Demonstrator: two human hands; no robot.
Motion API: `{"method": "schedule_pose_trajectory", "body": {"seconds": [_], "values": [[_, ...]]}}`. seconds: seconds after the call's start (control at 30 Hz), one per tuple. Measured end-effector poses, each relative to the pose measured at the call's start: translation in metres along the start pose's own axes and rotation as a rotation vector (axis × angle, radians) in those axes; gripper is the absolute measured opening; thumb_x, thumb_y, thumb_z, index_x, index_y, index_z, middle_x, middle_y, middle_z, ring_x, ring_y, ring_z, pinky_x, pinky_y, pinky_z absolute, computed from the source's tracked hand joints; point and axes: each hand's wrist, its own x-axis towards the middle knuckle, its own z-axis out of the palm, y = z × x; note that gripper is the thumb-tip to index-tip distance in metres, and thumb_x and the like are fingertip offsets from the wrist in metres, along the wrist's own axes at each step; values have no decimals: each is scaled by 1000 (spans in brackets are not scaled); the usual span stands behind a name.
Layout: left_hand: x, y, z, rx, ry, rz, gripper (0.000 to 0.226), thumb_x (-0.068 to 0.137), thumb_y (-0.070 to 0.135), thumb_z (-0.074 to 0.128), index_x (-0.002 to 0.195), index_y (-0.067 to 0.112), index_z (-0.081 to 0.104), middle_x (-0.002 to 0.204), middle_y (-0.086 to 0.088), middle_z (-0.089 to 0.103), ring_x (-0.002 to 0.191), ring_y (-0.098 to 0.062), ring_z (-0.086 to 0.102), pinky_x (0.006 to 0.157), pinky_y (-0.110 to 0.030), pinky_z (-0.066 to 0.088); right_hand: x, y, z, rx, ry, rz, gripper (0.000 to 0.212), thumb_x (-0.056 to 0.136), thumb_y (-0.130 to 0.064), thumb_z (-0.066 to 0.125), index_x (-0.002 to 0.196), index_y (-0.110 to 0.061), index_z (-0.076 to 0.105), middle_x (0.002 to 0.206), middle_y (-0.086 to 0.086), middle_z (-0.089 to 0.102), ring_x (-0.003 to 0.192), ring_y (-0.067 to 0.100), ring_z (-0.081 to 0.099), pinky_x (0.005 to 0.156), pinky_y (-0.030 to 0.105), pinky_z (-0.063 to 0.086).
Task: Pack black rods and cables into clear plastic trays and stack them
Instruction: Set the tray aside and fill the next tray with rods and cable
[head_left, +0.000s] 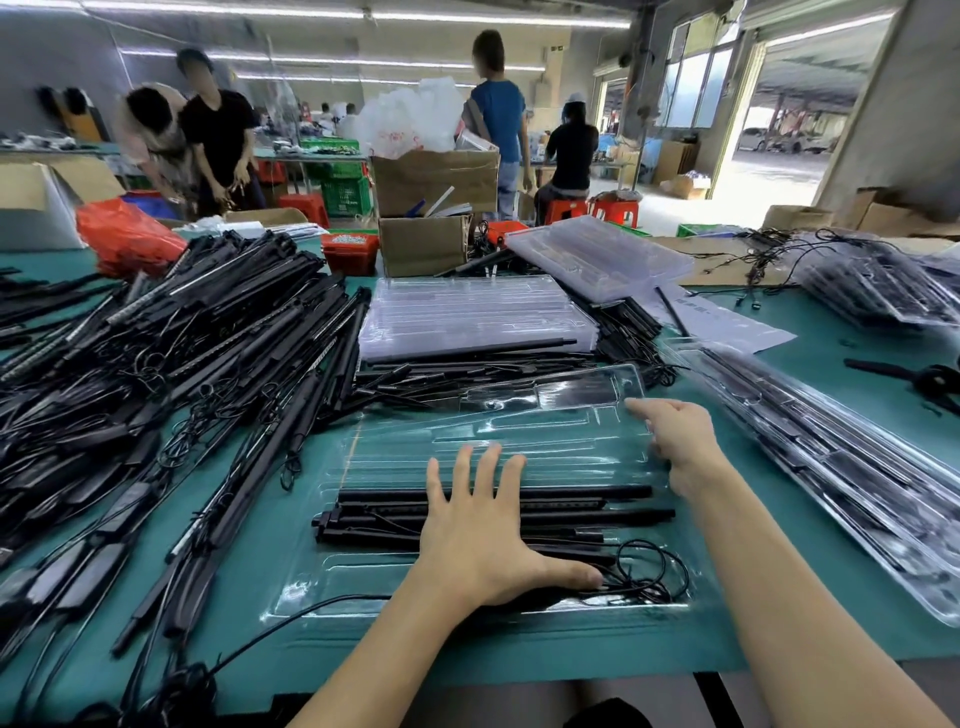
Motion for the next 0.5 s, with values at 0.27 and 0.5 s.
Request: {"method": "schedule_pose_trajectory", "body": {"seconds": [0.27,0.5], "values": [[-2,1,-2,-11,25,16,140,43,110,28,156,33,-1,164,7,-18,149,-23,-29,116,-61,-21,-9,-4,3,231,26,-45,30,91,-40,66,89,-10,68,86,5,73,60,15,59,58,28,44],[-3,0,-1,-19,35,24,137,44,109,28,154,33,0,163,8,-19,148,-23,-31,115,-61,-21,-14,-6,5,281,45,-73,35,92,-47,61,78,-15,63,72,4,74,51,13,57,50,27,40]]}}
